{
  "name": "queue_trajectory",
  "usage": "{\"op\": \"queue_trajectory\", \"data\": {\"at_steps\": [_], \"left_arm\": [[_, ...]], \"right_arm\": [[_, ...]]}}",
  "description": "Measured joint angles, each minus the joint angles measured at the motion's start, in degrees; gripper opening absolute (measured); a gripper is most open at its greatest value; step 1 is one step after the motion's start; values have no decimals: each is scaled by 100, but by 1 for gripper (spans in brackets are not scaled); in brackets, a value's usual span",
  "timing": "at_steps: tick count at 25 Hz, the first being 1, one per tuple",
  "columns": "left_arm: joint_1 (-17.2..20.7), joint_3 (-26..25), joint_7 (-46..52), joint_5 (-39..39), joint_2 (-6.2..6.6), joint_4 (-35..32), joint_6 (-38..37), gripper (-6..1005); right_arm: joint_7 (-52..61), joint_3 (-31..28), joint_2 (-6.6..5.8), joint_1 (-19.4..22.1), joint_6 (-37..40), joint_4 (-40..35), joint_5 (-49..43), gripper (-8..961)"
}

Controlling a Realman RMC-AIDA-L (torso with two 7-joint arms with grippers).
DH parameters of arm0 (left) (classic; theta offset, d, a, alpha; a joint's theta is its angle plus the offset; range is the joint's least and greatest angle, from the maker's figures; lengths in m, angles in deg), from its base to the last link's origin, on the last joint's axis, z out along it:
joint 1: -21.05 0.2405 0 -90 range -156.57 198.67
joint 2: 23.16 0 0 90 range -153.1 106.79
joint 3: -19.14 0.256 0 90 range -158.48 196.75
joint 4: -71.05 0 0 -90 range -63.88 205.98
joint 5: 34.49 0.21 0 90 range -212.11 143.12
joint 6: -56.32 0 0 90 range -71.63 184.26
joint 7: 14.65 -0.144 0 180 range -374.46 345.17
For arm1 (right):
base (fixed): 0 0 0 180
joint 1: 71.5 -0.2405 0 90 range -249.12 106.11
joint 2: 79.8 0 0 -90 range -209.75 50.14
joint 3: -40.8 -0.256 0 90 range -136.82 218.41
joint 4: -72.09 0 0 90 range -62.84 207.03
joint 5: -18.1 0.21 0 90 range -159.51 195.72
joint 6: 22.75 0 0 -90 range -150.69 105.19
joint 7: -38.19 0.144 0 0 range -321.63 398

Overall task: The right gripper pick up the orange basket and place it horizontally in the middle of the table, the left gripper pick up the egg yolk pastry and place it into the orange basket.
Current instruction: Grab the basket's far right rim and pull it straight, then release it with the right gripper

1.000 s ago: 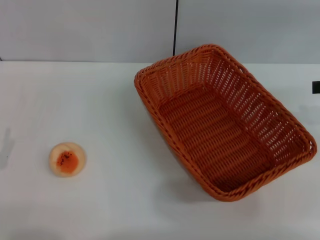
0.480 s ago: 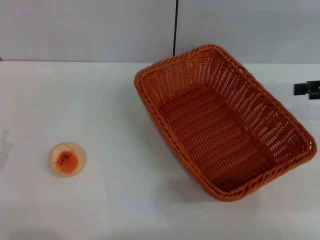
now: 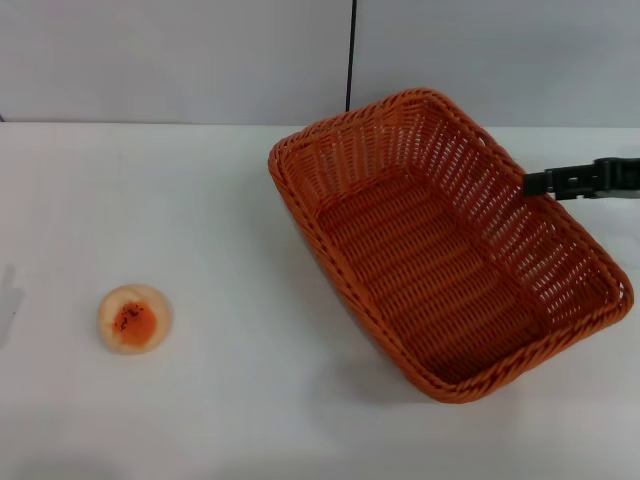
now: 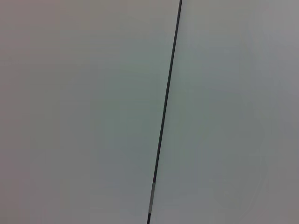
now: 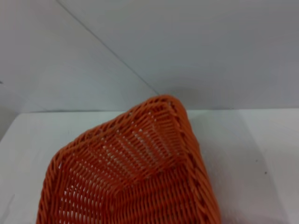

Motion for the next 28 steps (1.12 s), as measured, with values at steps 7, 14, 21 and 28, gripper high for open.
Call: {"op": "queue_trajectory", "data": {"at_steps": [7,14,21,28], "left_arm": [[7,-19,-1,-1,-4,0,15,826],[10,-20,-1,-8,-5,5,38,826],[-5,-19,1,-10,-10,26,44,826],[-8,8,1,0,-13,69,47,825]], "right_arm": [[25,263,66,-187,-382,272,-32,784],[32,361,81,-181,-597,289,-23,652],[-36,426,110,-180,-598,262,2,472],[-215,426,166,-203,-681,243,33,291]]}}
